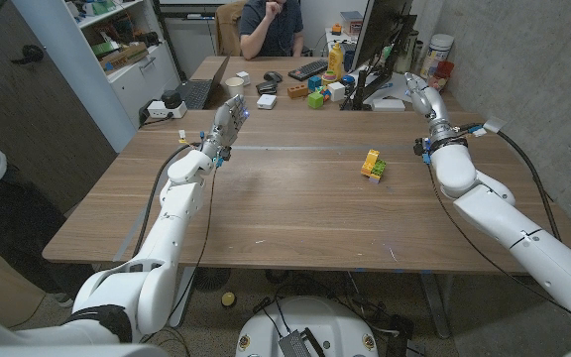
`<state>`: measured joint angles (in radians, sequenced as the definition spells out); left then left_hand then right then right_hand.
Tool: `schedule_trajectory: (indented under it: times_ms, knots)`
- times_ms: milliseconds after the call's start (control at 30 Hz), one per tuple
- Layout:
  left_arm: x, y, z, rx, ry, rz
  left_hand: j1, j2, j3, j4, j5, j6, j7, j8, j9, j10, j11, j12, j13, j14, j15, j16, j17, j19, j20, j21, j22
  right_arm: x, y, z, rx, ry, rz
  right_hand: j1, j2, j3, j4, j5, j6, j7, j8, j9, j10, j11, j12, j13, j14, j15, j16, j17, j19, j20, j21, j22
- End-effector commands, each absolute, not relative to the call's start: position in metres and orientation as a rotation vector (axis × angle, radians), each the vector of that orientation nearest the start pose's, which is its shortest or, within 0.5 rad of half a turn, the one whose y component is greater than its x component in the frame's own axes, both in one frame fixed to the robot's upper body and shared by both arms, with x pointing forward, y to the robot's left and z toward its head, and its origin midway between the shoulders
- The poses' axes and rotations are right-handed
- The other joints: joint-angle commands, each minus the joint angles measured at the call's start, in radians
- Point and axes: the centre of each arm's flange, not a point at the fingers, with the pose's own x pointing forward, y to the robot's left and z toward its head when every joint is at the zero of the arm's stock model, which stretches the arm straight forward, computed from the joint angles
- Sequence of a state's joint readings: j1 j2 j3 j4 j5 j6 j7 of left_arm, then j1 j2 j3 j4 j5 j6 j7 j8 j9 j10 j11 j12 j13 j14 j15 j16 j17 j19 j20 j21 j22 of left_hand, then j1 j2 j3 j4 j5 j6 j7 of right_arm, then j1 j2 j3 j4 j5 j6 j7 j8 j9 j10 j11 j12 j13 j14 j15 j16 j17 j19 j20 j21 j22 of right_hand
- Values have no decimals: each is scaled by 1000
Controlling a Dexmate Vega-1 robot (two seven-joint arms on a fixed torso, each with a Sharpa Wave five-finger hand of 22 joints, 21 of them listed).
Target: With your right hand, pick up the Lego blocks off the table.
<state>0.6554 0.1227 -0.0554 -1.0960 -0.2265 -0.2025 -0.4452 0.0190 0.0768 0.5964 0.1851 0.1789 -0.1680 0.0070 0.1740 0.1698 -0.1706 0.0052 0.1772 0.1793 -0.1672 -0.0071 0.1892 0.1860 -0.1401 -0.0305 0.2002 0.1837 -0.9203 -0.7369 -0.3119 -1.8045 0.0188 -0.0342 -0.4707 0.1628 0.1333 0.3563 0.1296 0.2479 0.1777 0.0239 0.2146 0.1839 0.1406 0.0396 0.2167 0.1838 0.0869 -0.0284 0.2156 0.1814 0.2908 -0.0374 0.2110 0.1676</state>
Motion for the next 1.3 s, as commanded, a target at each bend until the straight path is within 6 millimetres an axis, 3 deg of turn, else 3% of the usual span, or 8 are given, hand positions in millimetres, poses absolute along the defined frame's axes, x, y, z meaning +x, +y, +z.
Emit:
schedule_trajectory:
  times_ms: [33,300,500,933,1100,1167,1267,1300]
  knots:
    - [681,271,48,-1,-681,-343,-13,74,-4,-1,7,-72,1,4,5,-143,2,8,4,-176,5,6,3,-8,-1,2,4,530,-285,89,-851,-869,-518,13,11,8,-6,7,18,3,1,5,24,1,6,3,25,-3,5,1,22,-1,8,3]
    - [680,272,47,-1,-684,-340,-14,71,-9,-1,7,-72,2,5,5,-143,1,8,4,-178,8,6,3,-8,-2,3,4,525,-274,92,-961,-871,-604,20,20,18,-7,9,32,5,2,5,37,2,4,4,37,-8,1,1,12,-30,-1,3]
    - [680,273,47,-3,-684,-338,-14,70,-11,-2,7,-73,3,5,5,-144,1,8,4,-178,8,6,3,-8,-2,3,4,525,-269,91,-1027,-855,-649,37,45,41,-9,12,29,3,-4,6,32,-5,-4,4,32,-13,-7,1,5,-37,-8,3]
    - [679,272,44,-7,-678,-347,-15,67,-18,-2,8,-77,2,4,5,-149,0,8,4,-182,7,6,3,-13,-3,2,4,529,-258,85,-1110,-816,-649,57,44,61,-18,12,18,1,-12,6,22,-3,-13,5,24,-11,-18,-1,-1,-39,-13,2]
    - [678,273,43,-14,-676,-347,-16,65,-21,-2,8,-78,3,4,5,-150,0,8,4,-182,8,7,3,-13,-3,2,4,531,-253,82,-1136,-804,-650,90,13,73,-53,4,26,-13,-14,6,39,-12,-13,5,77,-7,-10,-3,53,-10,3,5]
    - [678,273,42,-14,-676,-345,-16,65,-23,-2,8,-78,3,5,5,-150,0,8,4,-182,7,7,3,-13,-3,2,4,531,-250,82,-1151,-800,-657,97,7,75,-61,1,32,-41,-13,5,43,-13,-14,5,81,-6,-12,-2,72,2,9,7]
    - [677,274,41,-15,-676,-344,-16,64,-24,-2,8,-79,2,5,5,-150,0,8,4,-183,7,7,3,-13,-3,2,4,532,-248,82,-1171,-785,-652,108,4,79,-72,-1,34,-52,-14,5,44,-18,-15,5,82,-7,-15,-3,83,19,12,8]
    - [677,274,41,-15,-676,-344,-16,64,-25,-2,8,-79,3,5,5,-151,1,8,4,-183,8,7,3,-14,-3,2,4,532,-247,83,-1176,-780,-654,121,-4,80,-89,-3,32,-70,-16,5,37,-31,-19,6,75,-8,-20,-3,80,38,8,8]
